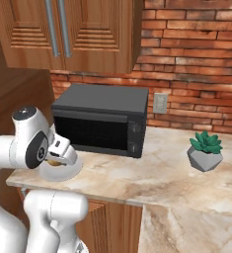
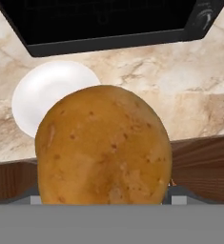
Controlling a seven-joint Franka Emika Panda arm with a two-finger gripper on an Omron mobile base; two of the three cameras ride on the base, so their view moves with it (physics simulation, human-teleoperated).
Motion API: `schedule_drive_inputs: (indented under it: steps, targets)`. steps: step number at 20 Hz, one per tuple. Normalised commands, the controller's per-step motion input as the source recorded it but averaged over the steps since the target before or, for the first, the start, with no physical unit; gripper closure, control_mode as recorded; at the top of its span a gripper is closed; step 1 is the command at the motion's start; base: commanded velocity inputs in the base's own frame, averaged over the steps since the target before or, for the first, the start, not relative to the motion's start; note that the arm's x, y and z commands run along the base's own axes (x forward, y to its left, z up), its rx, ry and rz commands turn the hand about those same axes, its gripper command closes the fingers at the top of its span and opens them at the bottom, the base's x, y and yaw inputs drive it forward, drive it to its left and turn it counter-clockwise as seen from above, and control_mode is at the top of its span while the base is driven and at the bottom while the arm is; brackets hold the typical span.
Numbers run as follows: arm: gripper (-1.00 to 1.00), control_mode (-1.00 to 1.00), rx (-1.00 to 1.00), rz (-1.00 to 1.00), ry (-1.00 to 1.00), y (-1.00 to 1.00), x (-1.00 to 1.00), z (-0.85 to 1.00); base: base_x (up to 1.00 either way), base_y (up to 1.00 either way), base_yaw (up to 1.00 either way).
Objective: Place the potato on the rack of the oven.
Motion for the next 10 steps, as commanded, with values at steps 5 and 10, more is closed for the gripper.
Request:
schedule_drive_inputs:
  steps: [5, 10]
  targets:
    - [1.0, -1.0, 0.0, 0.0, 0.0, 0.0, -0.03, 0.0, 0.0, 0.0, 0.0]
    - [1.0, -1.0, 0.0, 0.0, 0.0, 0.0, -0.09, 0.0, 0.0, 0.0, 0.0]
